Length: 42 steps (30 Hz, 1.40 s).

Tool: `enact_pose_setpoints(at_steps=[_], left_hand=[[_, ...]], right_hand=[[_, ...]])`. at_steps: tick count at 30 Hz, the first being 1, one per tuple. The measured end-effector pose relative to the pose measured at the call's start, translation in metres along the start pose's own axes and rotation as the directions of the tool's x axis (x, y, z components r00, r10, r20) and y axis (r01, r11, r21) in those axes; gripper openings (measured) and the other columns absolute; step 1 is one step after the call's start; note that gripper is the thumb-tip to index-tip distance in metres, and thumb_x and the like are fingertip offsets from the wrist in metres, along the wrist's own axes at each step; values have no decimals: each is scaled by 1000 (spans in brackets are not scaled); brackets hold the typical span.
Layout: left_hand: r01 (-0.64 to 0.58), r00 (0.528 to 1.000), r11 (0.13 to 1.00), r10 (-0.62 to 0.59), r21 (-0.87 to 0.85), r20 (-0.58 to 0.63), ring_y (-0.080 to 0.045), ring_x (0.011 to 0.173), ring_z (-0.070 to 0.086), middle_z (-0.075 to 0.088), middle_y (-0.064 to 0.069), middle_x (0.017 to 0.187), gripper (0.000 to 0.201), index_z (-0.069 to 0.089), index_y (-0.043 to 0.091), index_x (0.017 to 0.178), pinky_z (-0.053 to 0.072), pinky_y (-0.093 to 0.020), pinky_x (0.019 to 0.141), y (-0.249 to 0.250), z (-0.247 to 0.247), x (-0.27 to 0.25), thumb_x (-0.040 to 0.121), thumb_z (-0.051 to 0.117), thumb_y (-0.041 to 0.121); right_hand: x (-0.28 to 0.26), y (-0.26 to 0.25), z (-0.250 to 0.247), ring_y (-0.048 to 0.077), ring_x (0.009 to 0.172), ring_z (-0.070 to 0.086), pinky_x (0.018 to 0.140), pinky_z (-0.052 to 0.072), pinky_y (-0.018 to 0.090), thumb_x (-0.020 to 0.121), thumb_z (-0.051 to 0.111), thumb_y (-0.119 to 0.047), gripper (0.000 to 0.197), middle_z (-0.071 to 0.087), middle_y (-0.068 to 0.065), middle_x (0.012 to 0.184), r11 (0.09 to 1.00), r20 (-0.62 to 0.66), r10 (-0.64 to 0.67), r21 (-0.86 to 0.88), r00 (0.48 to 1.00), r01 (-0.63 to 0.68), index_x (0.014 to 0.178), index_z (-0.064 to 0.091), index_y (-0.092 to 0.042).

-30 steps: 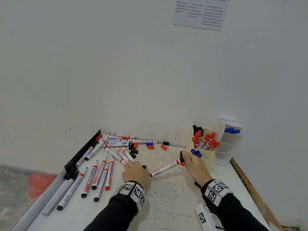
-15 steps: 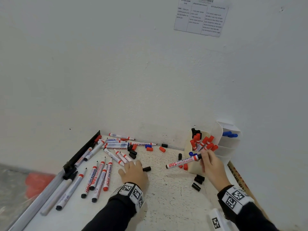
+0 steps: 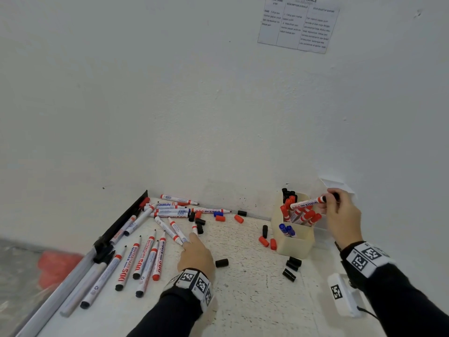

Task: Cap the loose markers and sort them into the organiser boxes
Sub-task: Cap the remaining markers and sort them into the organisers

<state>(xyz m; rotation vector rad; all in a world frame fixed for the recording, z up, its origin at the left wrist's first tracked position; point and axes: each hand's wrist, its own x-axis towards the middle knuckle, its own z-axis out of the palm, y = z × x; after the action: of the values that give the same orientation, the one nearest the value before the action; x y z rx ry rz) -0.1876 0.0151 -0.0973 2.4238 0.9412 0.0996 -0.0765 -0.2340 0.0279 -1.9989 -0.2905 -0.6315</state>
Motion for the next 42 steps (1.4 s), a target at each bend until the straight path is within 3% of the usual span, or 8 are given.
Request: enact_pose_setpoints(at_steps=[10,15,18,21,29,32,38,42], left_hand=[[53,999,993,-51,-108,20,-21,101,54,24,-21,138,39,41,4,127,48,-26,88,3,-13,-6,91,52,17],[-202,979,931,192,-305,-61,-20,80,54,53,-9,93,25,51,5,100,48,-33,79,4,-13,-3,93,45,28],[-300,821,863,451,-406,350,-6,52,48,53,4,69,22,57,10,96,45,-16,51,13,-11,-12,93,49,30],[-232,663,901,422,-366,619,-8,42,56,66,-2,72,23,59,7,96,47,-18,44,12,-9,-19,90,51,28],[-385,865,883,447,-270,229,-4,65,46,49,5,77,18,51,16,92,34,-14,53,12,-2,-7,96,43,32],[-328,917,905,373,-271,137,-9,69,47,50,-3,90,19,51,14,92,37,-17,58,8,2,0,95,44,31],[-337,936,910,352,-241,20,-12,84,48,43,-1,100,27,55,10,105,41,-22,77,1,11,7,96,42,32],[-485,874,874,484,25,41,-19,103,44,48,-6,103,29,49,12,115,45,-29,86,-2,8,8,99,35,30]], right_hand=[[-12,0,8,-2,69,51,54,39,-4,98,40,-15,26,56,6,90,1000,48,-15,-23,999,16,116,53,-1],[-14,13,-5,21,74,64,61,46,6,97,42,-18,25,65,12,91,998,30,-35,-46,999,36,113,55,-5],[-14,17,-14,27,79,66,72,51,28,97,43,-17,23,66,13,92,998,2,-41,-42,999,41,111,55,-5],[-13,15,-20,23,75,64,67,50,18,97,42,-16,21,65,12,91,999,-13,-45,-19,999,44,110,55,-6],[14,6,-14,28,95,59,83,46,28,96,43,-13,23,59,16,106,984,-82,-137,-124,987,126,112,55,-4],[26,-2,-3,28,107,52,87,31,17,96,43,-9,27,51,21,118,969,-77,-138,-219,987,118,117,55,2],[47,2,27,29,95,54,82,37,26,95,45,-7,20,57,20,109,967,-5,-77,-245,997,73,112,51,-1],[58,8,42,25,76,51,68,35,28,94,49,-9,11,62,18,92,948,50,-1,-318,999,17,100,53,-1]])
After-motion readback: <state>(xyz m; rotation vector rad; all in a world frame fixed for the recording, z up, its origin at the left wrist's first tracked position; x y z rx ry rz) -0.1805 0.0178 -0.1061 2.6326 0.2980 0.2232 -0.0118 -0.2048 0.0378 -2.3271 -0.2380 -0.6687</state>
